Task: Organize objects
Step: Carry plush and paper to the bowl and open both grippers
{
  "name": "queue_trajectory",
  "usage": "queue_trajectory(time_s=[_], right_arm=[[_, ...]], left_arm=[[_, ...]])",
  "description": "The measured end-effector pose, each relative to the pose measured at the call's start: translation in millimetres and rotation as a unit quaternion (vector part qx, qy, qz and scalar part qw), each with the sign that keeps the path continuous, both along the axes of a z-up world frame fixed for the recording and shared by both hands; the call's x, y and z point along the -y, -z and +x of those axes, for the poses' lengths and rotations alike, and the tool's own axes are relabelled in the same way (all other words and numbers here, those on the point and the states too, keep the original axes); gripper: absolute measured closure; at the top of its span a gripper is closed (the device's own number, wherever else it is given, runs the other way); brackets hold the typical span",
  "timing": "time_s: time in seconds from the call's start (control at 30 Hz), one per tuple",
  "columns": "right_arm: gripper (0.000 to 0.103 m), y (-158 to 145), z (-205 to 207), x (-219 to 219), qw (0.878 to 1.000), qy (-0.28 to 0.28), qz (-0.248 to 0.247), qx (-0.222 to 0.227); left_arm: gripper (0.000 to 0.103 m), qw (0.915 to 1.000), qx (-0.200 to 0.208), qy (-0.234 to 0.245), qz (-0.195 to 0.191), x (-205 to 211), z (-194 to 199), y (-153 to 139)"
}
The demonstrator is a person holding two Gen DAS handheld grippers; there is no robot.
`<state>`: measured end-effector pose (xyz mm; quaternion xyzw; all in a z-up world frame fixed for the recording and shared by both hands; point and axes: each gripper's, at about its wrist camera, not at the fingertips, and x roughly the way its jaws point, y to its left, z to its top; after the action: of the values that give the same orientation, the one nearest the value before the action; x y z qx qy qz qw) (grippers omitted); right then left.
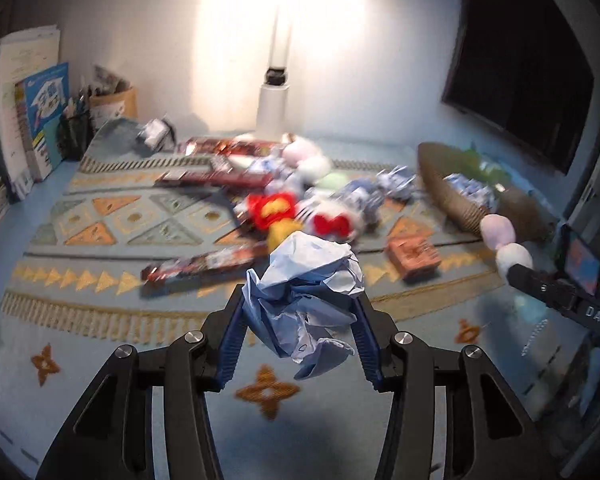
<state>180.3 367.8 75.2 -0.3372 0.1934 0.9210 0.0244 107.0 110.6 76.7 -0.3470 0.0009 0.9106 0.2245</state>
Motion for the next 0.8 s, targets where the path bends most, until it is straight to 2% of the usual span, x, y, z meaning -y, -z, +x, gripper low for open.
queue_trajectory(time_s=[0.13,0.23,0.37,0.5,0.63,0.67,0.73,0.8], right_arm=[[0.06,-46,4,-33,0.998,0.029,0.003,-0.049],[0.06,-73,0,-62,0.996,0.058,0.01,-0.073],[0.06,-90,-12,-106,0.992,0.094,0.002,-0.087],[0.06,-91,-28,-145,0.989,0.128,-0.012,-0.079],[0.058,-81,-49,-165,0.988,0.147,-0.011,-0.055],[0.057,-76,-57,-167,0.988,0.148,-0.005,-0.039],[0.056,-62,-74,-173,0.991,0.136,-0.005,0.007],[0.056,-51,-76,-177,0.991,0.127,-0.022,0.033]], left_arm=[[0.057,0.9977,-0.022,0.059,0.025,-53,-14,-47],[0.057,0.9942,0.0,0.092,0.057,-95,-43,-63],[0.057,0.9912,0.026,0.107,0.073,-153,-76,-63],[0.057,0.9912,0.021,0.111,0.069,-199,-94,-61],[0.055,0.993,0.013,0.107,0.049,-239,-103,-48],[0.041,0.9932,0.015,0.105,0.049,-246,-106,-43],[0.02,0.9935,0.03,0.1,0.046,-252,-111,-35],[0.02,0.9937,0.034,0.096,0.046,-248,-109,-33]])
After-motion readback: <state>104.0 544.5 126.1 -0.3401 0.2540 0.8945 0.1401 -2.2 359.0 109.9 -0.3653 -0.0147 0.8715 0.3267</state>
